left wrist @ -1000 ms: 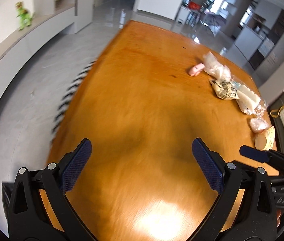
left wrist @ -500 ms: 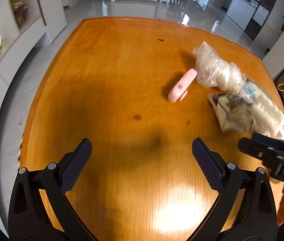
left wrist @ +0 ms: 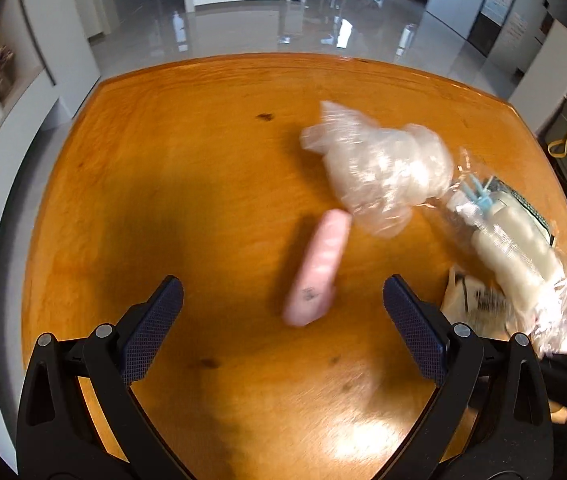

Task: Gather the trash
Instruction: 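Grasp the pink plastic tube with left tool while right tool grasps the foil packet, then carry both items over the black bin and open both tools, then move both tools back over the table, then grasp the clear plastic bag with left tool while right tool grasps the bagged bread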

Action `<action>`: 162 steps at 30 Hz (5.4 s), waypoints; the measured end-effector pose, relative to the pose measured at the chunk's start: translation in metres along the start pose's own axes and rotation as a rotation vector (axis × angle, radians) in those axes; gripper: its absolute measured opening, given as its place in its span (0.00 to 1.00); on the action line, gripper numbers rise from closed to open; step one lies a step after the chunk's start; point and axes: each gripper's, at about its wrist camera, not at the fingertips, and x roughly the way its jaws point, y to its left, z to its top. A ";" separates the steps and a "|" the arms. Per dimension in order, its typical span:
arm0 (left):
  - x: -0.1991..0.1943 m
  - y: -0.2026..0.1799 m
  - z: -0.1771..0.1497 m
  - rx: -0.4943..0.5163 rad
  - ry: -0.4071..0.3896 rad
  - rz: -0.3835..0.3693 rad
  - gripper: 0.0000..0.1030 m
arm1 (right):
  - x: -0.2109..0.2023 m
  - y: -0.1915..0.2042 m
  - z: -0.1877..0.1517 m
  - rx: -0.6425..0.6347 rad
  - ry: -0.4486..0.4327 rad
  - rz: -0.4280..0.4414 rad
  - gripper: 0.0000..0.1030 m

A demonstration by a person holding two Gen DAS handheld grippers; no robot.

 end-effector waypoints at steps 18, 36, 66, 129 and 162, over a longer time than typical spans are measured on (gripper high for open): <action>-0.005 -0.006 -0.029 -0.014 0.041 -0.010 0.21 | -0.045 0.001 -0.040 0.000 0.007 0.106 0.12; -0.146 0.085 -0.190 -0.151 -0.075 -0.034 0.21 | -0.062 0.156 -0.166 -0.261 0.034 0.108 0.11; -0.315 0.302 -0.615 -0.787 -0.120 0.272 0.21 | 0.023 0.456 -0.428 -0.900 0.384 0.321 0.09; -0.196 0.124 -0.276 -0.367 -0.050 0.045 0.95 | -0.067 0.165 -0.164 -0.410 0.049 0.102 0.68; -0.015 -0.006 0.041 -0.216 0.047 -0.041 0.95 | 0.007 -0.031 0.066 -0.294 0.021 -0.306 0.61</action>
